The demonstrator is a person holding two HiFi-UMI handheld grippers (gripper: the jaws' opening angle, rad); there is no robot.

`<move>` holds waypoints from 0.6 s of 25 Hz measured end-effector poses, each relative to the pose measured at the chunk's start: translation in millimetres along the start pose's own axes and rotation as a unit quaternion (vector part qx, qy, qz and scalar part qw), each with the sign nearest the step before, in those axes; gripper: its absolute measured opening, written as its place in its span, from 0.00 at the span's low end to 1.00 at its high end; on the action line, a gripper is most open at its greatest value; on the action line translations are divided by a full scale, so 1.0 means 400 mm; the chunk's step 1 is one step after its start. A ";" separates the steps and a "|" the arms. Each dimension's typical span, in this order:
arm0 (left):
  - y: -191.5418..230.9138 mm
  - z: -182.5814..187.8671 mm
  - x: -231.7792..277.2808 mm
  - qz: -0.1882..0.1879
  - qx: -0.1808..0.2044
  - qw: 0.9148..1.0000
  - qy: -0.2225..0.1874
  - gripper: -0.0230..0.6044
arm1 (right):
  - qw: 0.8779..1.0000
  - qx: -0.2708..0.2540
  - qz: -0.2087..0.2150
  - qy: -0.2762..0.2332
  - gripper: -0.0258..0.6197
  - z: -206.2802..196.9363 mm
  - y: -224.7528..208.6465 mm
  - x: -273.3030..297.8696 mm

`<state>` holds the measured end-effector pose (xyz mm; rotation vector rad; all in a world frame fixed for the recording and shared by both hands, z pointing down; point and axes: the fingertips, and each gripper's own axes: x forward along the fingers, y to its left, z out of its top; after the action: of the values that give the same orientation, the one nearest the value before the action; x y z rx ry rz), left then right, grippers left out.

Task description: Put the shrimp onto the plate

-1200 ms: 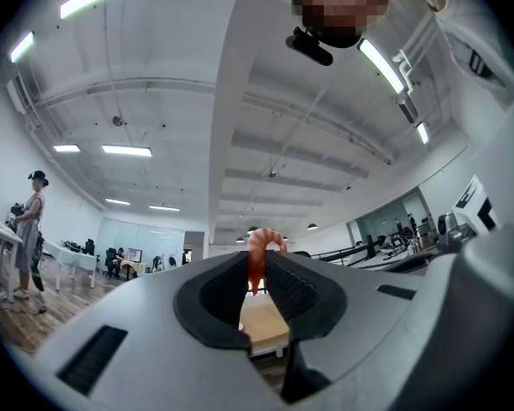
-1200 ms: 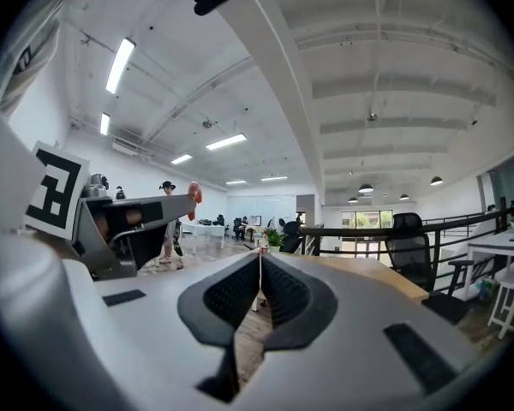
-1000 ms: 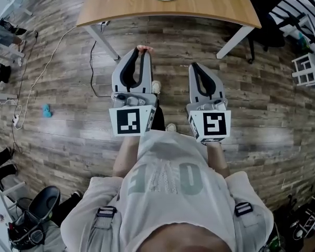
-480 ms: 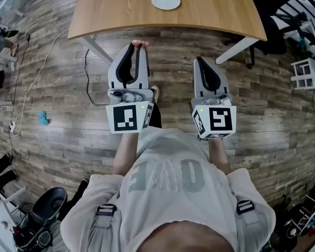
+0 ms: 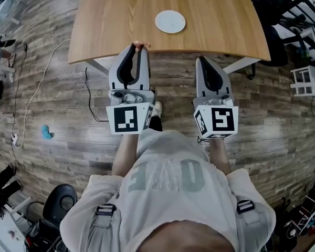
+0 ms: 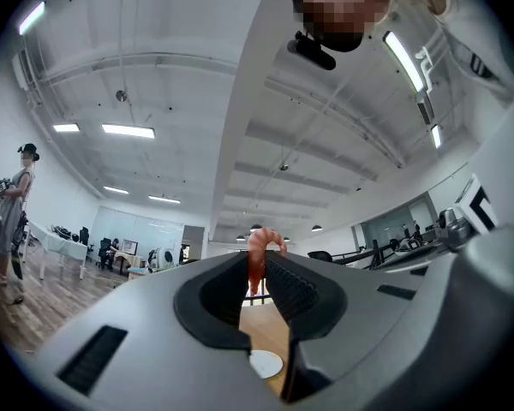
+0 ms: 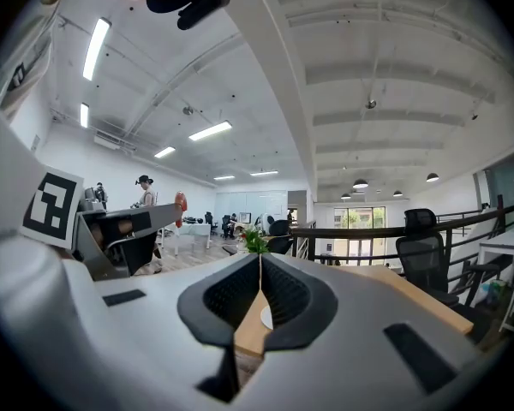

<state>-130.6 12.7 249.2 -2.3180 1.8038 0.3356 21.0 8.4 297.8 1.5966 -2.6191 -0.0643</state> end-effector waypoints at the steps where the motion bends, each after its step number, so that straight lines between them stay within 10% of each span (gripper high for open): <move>1: 0.015 -0.007 0.021 -0.002 0.000 1.000 0.001 0.14 | 1.000 0.001 -0.002 -0.001 0.07 0.002 -0.004 0.026; 15: 0.185 -0.107 0.246 -0.017 -0.010 1.000 0.015 0.14 | 0.999 -0.021 -0.030 0.038 0.07 0.000 -0.015 0.267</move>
<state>-176.4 -108.8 261.3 -2.3774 1.7795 0.3181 -22.5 -89.2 301.8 1.6303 -2.4965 -0.0596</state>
